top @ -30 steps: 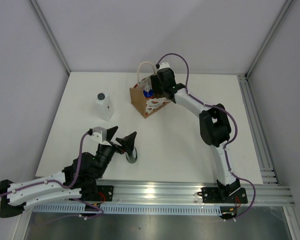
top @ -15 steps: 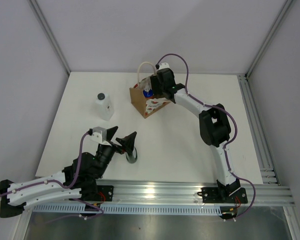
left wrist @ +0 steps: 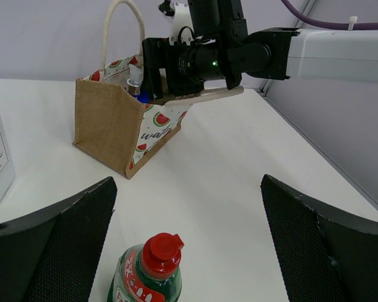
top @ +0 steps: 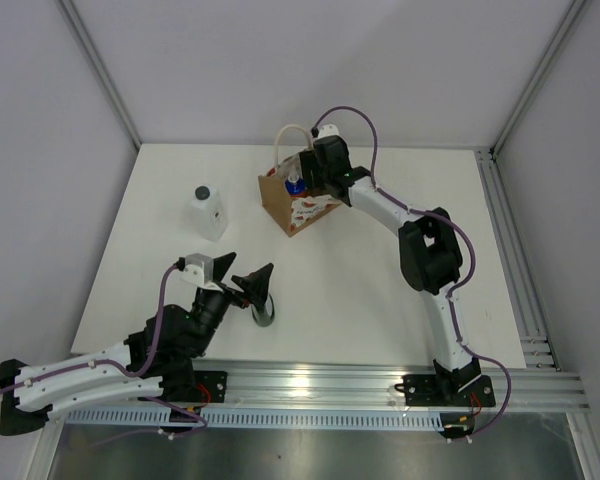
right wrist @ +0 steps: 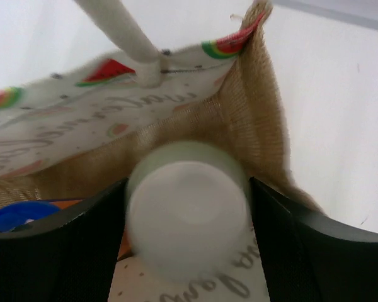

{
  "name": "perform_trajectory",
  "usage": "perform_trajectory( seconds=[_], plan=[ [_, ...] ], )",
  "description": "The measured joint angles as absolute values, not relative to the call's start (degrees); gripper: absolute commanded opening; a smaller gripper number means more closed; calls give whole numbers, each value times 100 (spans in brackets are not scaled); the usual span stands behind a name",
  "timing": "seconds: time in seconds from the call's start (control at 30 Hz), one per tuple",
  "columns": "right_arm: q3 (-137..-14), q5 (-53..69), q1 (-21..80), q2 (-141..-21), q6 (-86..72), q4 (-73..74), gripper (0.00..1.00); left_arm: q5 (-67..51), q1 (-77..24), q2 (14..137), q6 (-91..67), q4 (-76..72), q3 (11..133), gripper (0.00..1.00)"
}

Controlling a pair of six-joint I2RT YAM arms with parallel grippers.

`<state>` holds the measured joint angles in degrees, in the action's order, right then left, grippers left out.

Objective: Place the personal care products into the canvas bag

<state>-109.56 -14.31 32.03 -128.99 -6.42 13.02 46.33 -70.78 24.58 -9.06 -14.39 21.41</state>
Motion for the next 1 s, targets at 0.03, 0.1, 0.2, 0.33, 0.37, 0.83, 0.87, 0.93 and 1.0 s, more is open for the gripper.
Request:
perform_trajectory(
  seconds=[0.03,0.1,0.2,0.33,0.37,0.83,0.87,0.93,1.0],
  plan=[
    [-10956,-1433,3203,-12875,-639,1282,80,4633,-7076,2458,-906,-1439,2141,99],
    [-10956,-1431,3205,-12781,-644,1212,82,4635,-7078,2458,-908,-1439,2141,99],
    [-10956,-1437,3208,-12582,-644,1116,82,4633,-7078,2458,-908,-1439,2141,99],
    [-10958,-1457,3208,-12396,-644,1076,82,4635,-7078,2458,-908,-1439,2141,99],
    [-10958,-1459,3208,-12370,-644,1076,82,4633,-7078,2458,-908,-1439,2141,100],
    [-10169,-1546,3208,-10759,-801,1509,82,4641,-7076,2630,-851,-1468,2143,99],
    [-9942,-1562,3208,-10436,-812,1476,82,4648,-7078,2687,-834,-1476,2143,99],
    [-9485,-1645,3205,-9660,-816,1435,82,4716,-7076,2875,-777,-1498,2156,99],
    [-9157,-1728,3175,-8991,-860,1413,82,4805,-7076,3159,-720,-1492,2213,99]
  ],
)
